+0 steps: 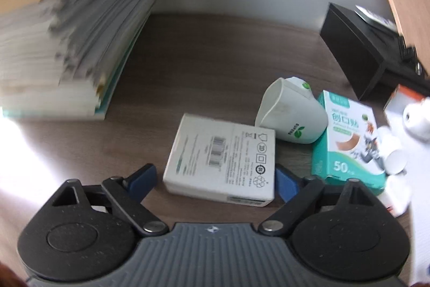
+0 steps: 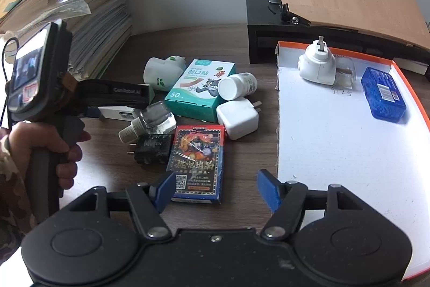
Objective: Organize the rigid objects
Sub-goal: 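Grasp the white power-adapter box with the left gripper while the right gripper grasps the red card box, then lift and carry the white box and red card box toward the tray with both grippers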
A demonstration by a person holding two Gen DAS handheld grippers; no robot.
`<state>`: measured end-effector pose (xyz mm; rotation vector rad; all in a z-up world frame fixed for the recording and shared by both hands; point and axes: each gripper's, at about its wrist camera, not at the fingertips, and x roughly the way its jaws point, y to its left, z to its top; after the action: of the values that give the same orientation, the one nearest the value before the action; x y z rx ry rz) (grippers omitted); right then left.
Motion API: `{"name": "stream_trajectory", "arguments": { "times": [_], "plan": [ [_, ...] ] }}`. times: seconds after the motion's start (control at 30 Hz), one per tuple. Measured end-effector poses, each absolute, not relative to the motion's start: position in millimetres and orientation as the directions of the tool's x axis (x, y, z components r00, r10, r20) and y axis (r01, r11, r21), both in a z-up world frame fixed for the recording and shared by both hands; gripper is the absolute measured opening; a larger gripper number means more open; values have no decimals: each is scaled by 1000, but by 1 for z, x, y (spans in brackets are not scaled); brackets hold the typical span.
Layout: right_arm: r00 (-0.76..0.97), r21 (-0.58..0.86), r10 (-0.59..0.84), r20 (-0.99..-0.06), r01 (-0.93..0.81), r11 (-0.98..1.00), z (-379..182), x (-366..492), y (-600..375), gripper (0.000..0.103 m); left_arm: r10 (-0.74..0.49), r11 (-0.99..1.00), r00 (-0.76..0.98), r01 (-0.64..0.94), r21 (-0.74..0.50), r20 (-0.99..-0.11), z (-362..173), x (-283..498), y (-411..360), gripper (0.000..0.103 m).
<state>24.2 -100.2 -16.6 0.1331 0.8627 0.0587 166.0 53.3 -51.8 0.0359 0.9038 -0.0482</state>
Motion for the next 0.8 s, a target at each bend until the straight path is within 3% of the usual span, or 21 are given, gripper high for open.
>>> {"name": "stream_trajectory", "arguments": {
  "times": [0.03, 0.47, 0.6, 0.8],
  "plan": [
    [646, 141, 104, -756, 7, 990, -18, 27, -98, 80, -24, 997, 629, 76, 30, -777, -52, 166, 51, 79],
    [580, 90, 50, -813, 40, 995, -52, 75, -74, 81, -82, 995, 658, 96, -25, -749, -34, 135, 89, 78],
    [598, 41, 27, -801, 9, 999, -54, 79, -68, 72, -79, 996, 661, 82, -33, -746, -29, 122, 102, 78],
    [621, 22, 22, -784, -8, 1000, -45, 71, -68, 71, -66, 998, 685, 54, -40, -726, -16, 103, 108, 79]
  ]
}}
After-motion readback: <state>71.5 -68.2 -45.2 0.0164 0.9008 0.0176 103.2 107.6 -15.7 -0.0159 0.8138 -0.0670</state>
